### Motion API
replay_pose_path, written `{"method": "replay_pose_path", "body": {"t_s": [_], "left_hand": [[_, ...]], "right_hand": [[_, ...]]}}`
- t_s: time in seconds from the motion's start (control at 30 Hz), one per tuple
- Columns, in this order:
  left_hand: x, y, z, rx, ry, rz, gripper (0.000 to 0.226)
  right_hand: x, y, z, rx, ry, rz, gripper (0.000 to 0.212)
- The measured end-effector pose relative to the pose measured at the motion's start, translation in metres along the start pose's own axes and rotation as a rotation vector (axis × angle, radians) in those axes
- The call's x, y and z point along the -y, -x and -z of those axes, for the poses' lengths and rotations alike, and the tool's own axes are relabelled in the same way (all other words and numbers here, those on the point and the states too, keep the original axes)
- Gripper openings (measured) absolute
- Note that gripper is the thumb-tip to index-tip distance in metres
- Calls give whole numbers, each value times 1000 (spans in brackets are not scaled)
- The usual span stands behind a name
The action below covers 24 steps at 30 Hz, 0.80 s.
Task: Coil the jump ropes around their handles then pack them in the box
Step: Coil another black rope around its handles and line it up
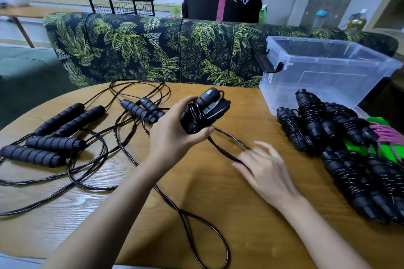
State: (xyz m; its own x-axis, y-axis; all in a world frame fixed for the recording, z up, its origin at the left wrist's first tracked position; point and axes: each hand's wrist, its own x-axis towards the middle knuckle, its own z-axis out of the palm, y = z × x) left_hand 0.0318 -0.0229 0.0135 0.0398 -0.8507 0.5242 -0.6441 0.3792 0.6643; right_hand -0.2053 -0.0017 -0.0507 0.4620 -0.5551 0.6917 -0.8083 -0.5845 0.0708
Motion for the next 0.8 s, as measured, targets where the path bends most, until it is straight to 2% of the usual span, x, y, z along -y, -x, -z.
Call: {"method": "replay_pose_path", "body": {"t_s": [0.2, 0.37, 0.5, 0.67, 0.8], "left_hand": [[8, 5, -6, 28, 47, 3, 76], [25, 2, -3, 14, 108, 52, 76], [33, 2, 3, 37, 59, 40, 77], [47, 0, 7, 91, 69, 9, 79], [52, 0, 12, 130, 97, -32, 80]], "right_hand": [[-25, 9, 2, -1, -1, -30, 45], [-32, 17, 4, -20, -83, -121, 42], [-33, 15, 7, 110, -208, -225, 51], [-38, 2, 11, 332, -466, -541, 26], [-49, -19, 10, 376, -614, -558, 42]]}}
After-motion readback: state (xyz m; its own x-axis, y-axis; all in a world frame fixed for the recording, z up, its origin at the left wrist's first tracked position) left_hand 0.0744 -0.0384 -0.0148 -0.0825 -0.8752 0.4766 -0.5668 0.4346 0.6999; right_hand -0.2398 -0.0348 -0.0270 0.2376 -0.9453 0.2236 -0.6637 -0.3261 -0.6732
